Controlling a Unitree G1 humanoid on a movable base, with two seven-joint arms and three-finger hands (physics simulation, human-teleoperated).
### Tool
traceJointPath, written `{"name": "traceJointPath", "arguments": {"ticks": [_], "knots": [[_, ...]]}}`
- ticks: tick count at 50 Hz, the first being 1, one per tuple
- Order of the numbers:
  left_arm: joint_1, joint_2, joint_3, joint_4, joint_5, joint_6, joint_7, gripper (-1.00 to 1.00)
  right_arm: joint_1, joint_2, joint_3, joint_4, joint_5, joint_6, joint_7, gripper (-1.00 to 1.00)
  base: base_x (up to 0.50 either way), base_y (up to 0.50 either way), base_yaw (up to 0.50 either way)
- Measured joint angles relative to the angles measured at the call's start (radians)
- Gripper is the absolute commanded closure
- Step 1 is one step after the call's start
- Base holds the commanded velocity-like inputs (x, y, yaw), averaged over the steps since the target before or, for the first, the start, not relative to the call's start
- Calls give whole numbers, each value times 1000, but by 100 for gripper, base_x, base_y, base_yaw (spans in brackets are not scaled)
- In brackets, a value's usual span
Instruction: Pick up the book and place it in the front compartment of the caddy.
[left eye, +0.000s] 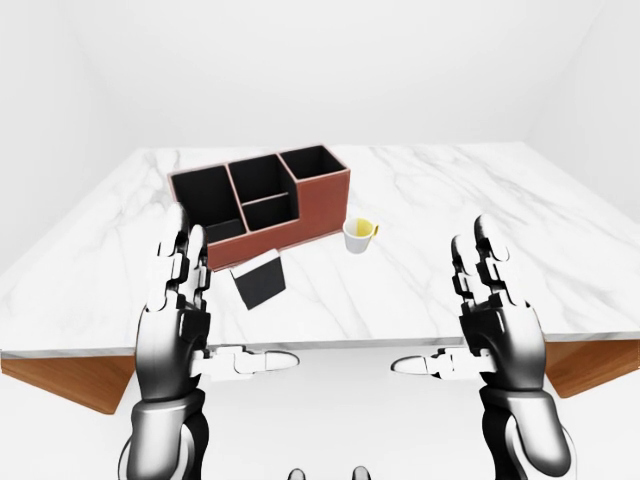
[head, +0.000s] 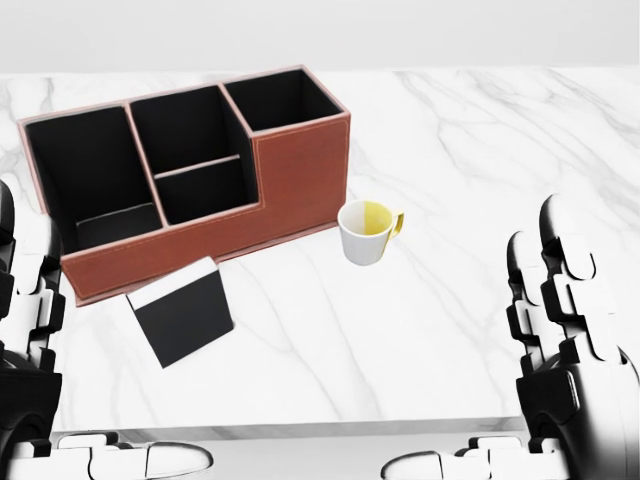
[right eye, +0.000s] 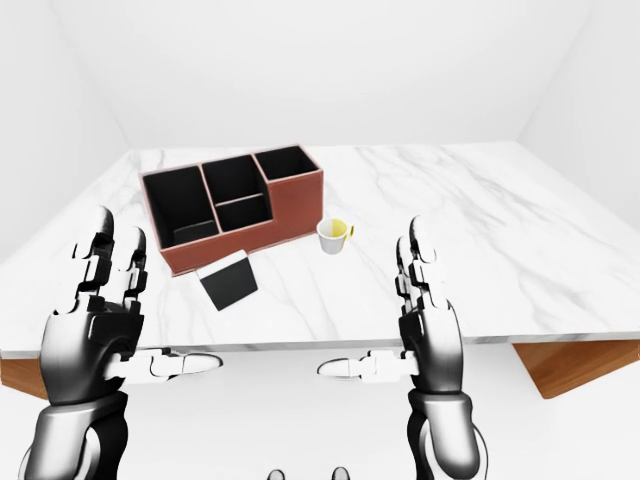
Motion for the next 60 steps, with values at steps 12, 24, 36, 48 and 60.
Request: {"name": "traceJointPath", "arguments": {"ticks": [12,24,36,48,60], "knots": [[1,0,0,1,2,0,0,-100,3,1,2,-8,-3,4,-1,-99,49,-6,0],[2,-1,3,-4,0,0,1,-100,4,0,6,-10,-6,5,-3,-99,49,-5,0],[3,-1,4,-8,0,0,1,-100,5,0,8,-12,-9,7,-4,-99,49,-3,0],[1,-1,3,-6,0,0,3,-100,-5,-1,6,-7,-25,20,-14,-100,14,0,0],[0,-1,4,-5,2,0,3,-100,-15,0,1,6,-42,18,-23,-100,0,0,0]]}}
